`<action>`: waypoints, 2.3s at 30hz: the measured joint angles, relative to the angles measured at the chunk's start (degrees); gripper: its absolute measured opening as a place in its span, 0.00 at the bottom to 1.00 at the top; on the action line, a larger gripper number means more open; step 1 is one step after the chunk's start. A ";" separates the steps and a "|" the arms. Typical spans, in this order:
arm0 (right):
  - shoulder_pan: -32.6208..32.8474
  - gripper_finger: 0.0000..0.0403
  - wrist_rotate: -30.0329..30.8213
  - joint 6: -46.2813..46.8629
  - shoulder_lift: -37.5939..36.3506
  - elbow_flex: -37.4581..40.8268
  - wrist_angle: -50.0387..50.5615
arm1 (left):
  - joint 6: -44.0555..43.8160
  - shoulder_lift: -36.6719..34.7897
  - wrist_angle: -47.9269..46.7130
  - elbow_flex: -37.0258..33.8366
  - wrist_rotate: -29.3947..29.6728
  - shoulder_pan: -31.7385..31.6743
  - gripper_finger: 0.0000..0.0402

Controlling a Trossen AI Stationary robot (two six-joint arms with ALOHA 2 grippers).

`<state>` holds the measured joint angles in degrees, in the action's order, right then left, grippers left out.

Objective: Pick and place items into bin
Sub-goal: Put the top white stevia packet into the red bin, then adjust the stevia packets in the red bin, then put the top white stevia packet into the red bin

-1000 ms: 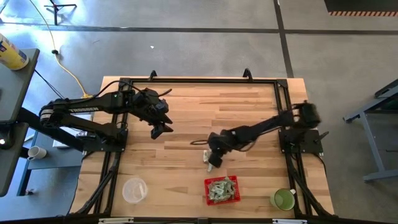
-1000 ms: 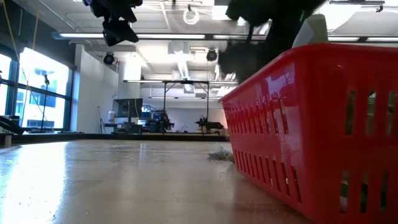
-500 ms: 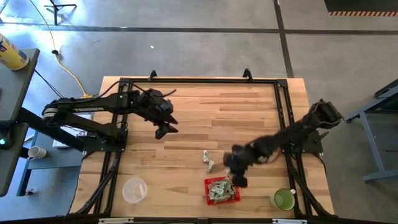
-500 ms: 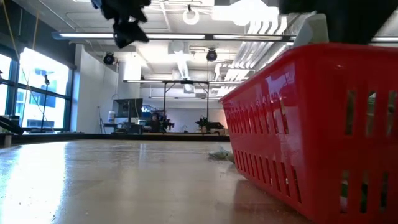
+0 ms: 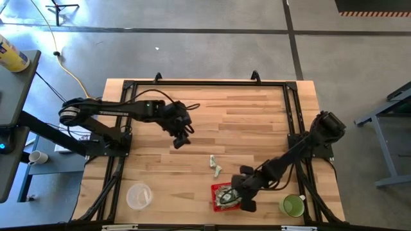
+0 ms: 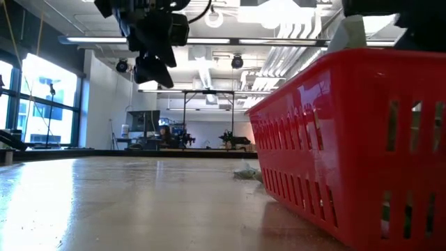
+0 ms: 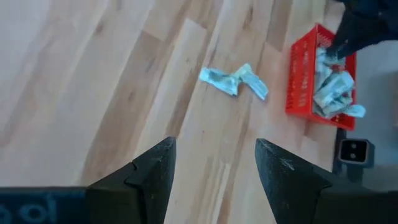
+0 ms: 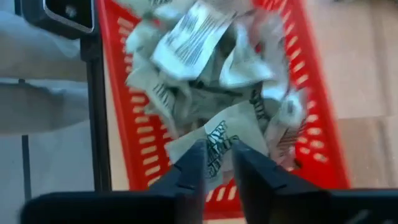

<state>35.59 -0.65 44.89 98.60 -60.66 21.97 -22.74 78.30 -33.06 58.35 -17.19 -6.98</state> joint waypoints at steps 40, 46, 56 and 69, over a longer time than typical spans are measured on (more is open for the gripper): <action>-0.83 0.41 3.94 -12.31 5.25 0.07 -14.71 | 1.57 0.61 -1.15 -0.02 0.18 -0.13 0.63; -0.85 0.41 -0.55 -11.26 6.74 0.59 -16.03 | 1.63 0.61 -1.31 -0.02 0.58 -0.13 0.63; -0.65 0.41 4.56 -20.88 6.02 -8.74 -6.15 | 0.87 0.61 0.56 -0.07 -4.78 -0.07 0.63; 3.04 0.41 12.36 0.58 5.96 -17.71 15.34 | 29.72 11.41 22.76 -0.03 9.28 15.56 0.63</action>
<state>38.63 11.71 45.46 104.55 -78.38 37.30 6.98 89.71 -10.30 58.32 -7.91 8.58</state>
